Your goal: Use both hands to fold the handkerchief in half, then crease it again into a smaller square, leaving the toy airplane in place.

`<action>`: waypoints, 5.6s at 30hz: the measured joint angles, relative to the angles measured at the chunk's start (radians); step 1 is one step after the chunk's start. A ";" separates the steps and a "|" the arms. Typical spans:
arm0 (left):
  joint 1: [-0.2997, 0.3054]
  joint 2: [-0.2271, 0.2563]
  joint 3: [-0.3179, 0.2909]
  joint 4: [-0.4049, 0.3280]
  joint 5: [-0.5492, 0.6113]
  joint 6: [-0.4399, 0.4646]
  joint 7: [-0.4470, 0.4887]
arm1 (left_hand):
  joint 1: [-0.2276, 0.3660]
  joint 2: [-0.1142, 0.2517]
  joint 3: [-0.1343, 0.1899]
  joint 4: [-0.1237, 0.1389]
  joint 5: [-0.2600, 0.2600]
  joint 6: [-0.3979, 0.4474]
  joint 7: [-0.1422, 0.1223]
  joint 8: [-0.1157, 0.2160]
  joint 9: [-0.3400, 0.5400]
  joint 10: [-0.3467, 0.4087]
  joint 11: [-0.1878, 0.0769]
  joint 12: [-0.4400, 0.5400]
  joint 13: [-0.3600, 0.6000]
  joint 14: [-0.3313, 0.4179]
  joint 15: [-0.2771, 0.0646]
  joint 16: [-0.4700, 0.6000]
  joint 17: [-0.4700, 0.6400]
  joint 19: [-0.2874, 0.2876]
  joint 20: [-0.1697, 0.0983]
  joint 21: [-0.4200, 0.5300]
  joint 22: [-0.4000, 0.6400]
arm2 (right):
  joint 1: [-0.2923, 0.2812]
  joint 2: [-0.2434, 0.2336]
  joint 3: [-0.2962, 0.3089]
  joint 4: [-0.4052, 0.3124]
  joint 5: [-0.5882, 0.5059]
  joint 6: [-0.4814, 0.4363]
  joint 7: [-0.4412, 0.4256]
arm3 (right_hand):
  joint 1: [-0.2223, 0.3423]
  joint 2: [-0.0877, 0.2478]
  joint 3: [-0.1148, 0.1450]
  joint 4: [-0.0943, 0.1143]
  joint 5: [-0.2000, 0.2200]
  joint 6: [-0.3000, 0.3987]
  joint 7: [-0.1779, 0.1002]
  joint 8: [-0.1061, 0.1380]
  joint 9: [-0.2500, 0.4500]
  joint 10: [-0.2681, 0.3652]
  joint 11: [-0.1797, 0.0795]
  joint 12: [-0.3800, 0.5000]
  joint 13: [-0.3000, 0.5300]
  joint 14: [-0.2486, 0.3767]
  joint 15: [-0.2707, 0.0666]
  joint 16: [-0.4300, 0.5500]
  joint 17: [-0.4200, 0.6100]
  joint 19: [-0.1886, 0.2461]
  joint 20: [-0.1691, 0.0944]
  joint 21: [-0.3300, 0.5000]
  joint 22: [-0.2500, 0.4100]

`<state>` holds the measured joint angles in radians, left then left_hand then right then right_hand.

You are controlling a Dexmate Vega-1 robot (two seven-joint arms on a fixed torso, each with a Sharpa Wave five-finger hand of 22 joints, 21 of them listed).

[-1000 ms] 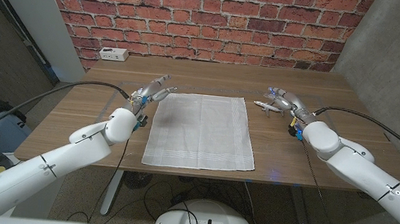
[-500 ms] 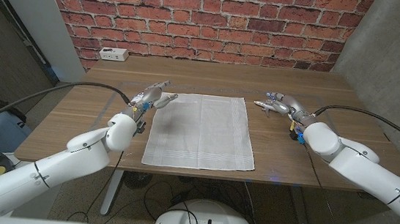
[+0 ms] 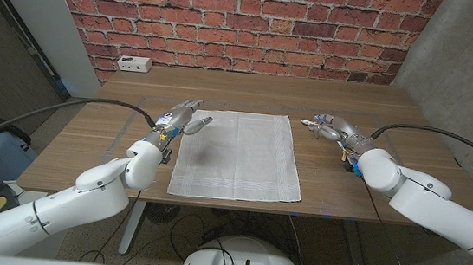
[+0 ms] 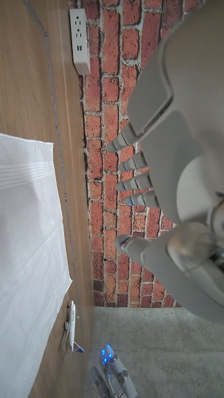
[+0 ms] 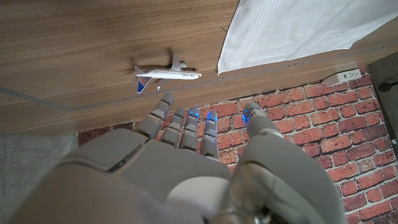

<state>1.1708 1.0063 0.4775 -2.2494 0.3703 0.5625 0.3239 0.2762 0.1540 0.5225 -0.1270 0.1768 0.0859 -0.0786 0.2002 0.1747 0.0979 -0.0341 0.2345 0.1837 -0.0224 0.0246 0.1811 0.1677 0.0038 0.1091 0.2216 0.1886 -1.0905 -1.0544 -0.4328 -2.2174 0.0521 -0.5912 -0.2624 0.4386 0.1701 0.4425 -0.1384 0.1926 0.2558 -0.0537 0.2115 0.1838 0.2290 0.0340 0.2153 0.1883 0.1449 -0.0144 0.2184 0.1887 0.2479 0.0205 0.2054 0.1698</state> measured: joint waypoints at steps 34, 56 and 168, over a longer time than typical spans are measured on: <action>0.237 0.043 -0.007 -0.213 0.209 0.179 0.030 | 0.026 -0.010 0.011 -0.011 0.000 0.034 -0.009 0.000 0.000 0.019 -0.009 0.000 0.000 0.018 -0.010 0.000 0.000 0.024 -0.007 0.002 -0.003 | -0.122 -0.108 -0.043 -0.259 -0.165 -0.259 -0.054 | 0.016 0.016 0.008 0.008 0.004 0.048 0.002 0.008 0.005 0.048 -0.009 0.008 0.000 0.030 -0.016 0.008 0.000 0.015 0.000 0.000 0.000; 0.325 0.052 0.011 -0.275 0.294 0.243 0.005 | 0.034 -0.018 0.015 -0.015 0.000 0.034 -0.009 -0.004 0.000 0.024 -0.014 -0.007 0.000 0.023 -0.005 0.000 0.000 0.030 -0.006 0.002 -0.003 | -0.161 -0.135 -0.113 -0.345 -0.243 -0.341 -0.058 | 0.024 0.016 0.012 0.012 0.004 0.061 0.000 0.008 0.005 0.070 -0.009 0.008 0.000 0.047 -0.021 0.008 0.000 0.033 0.003 0.000 0.000; 0.414 -0.125 0.061 -0.175 1.179 0.397 -0.688 | 0.545 -0.251 -0.024 -0.045 0.032 0.539 -0.136 0.066 0.009 0.124 -0.085 -0.027 0.005 0.056 -0.035 -0.004 0.002 0.178 -0.036 -0.005 -0.005 | 0.080 0.072 -0.733 -0.343 -0.706 -0.776 0.067 | 0.582 -0.171 -0.045 -0.025 0.041 0.278 -0.165 0.000 0.014 0.072 -0.163 -0.027 0.010 0.067 -0.025 -0.017 0.005 0.092 -0.020 -0.006 0.005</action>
<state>1.5846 0.8808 0.5387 -2.4249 1.5495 0.9597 -0.3645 0.8217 -0.0968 0.4983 -0.1722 0.2086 0.6253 -0.2144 0.2659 0.1841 0.2219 -0.1196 0.2071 0.1886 0.0339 -0.0106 0.1771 0.1701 0.1820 0.0728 0.2167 0.1841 -1.0102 -0.9826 -1.1657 -2.5606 -0.6540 -1.3671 -0.1950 1.0202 -0.0009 0.3979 -0.1633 0.2332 0.5339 -0.2183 0.2115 0.1979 0.3010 -0.1289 0.1884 0.1980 0.2119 -0.0396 0.2010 0.1934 0.3400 0.0005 0.1997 0.1747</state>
